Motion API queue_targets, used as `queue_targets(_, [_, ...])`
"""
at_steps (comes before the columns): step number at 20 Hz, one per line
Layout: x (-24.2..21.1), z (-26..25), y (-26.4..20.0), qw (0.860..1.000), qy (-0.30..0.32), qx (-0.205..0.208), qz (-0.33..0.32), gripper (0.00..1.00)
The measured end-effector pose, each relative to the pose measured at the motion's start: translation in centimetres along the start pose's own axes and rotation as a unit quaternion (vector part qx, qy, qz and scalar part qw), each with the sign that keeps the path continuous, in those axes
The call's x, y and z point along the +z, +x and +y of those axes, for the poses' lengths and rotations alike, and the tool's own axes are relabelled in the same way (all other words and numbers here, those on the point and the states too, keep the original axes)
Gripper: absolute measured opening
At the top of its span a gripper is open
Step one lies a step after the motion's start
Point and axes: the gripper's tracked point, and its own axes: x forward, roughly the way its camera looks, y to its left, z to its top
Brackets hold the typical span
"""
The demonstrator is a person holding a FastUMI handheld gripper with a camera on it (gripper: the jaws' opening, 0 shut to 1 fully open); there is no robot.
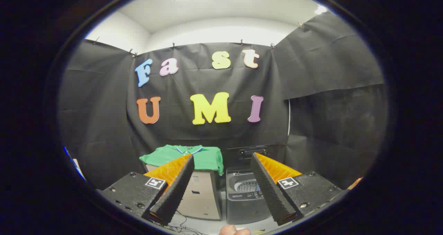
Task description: Put the clothes into the washing machine and then close the washing machine lid.
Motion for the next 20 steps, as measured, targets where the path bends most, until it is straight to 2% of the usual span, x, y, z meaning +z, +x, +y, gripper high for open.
queue_targets(5, [0.0,-0.2,0.5,1.000,-0.011,0.002,-0.001,1.00])
queue_targets(10, [0.2,0.7,0.3,1.000,0.004,0.002,0.012,1.00])
queue_targets(17, [1.3,1.8,0.2,1.000,-0.010,-0.017,0.006,1.00])
queue_targets(20, [1.3,2.8,1.0,0.999,-0.005,-0.025,0.025,1.00])
